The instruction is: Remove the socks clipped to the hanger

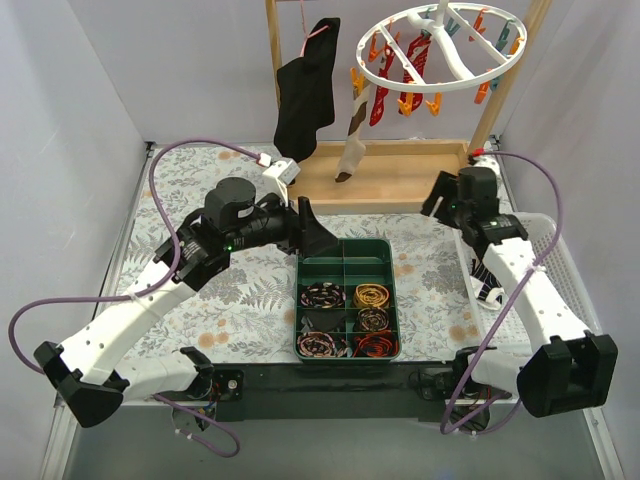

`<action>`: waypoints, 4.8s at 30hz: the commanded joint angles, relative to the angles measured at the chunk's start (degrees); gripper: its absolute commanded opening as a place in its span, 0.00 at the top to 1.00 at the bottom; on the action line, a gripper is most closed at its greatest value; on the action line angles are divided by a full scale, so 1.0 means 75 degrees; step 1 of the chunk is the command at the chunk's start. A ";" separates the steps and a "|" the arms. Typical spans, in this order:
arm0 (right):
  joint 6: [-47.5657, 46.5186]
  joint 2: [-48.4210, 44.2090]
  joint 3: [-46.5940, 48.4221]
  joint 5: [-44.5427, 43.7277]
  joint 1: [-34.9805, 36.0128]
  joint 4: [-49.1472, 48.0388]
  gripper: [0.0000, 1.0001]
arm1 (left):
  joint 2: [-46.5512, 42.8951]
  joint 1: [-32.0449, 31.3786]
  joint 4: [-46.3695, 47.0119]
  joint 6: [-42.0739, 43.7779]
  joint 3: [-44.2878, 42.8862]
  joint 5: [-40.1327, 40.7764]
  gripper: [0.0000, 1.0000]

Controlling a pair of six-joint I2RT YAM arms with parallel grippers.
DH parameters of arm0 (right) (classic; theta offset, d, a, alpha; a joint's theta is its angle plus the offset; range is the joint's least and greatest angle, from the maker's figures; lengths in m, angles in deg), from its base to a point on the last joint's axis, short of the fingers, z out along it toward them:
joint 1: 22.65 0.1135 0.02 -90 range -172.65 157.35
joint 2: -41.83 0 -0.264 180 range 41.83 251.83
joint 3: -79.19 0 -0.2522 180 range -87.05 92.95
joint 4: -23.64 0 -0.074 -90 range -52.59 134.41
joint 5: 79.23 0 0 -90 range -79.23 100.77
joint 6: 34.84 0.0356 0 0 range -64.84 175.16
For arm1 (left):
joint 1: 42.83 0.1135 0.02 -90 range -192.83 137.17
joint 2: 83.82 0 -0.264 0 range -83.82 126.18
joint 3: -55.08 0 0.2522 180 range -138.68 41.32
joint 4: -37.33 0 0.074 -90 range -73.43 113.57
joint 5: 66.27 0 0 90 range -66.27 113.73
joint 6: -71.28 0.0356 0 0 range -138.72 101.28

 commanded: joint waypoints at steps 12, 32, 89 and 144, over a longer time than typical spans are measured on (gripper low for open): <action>-0.1575 0.2554 -0.0039 -0.0776 0.3195 -0.7629 0.08 | -0.0835 -0.0029 0.0058 0.0001 0.0135 0.0957 0.43; -0.2255 0.6951 0.4054 -0.4857 0.3571 -0.7771 0.43 | -0.0906 -0.0029 -0.0024 0.0189 0.0135 0.1227 0.43; -0.0990 0.0119 -0.1360 -0.1915 0.3887 -0.5099 0.99 | 0.6113 -0.0099 0.2167 0.0259 -0.6626 0.3957 0.37; 0.0206 -0.2845 -0.1759 -0.2232 0.0715 -0.0941 0.99 | 0.6044 -0.0439 0.2894 -0.0186 -0.6474 0.2390 1.00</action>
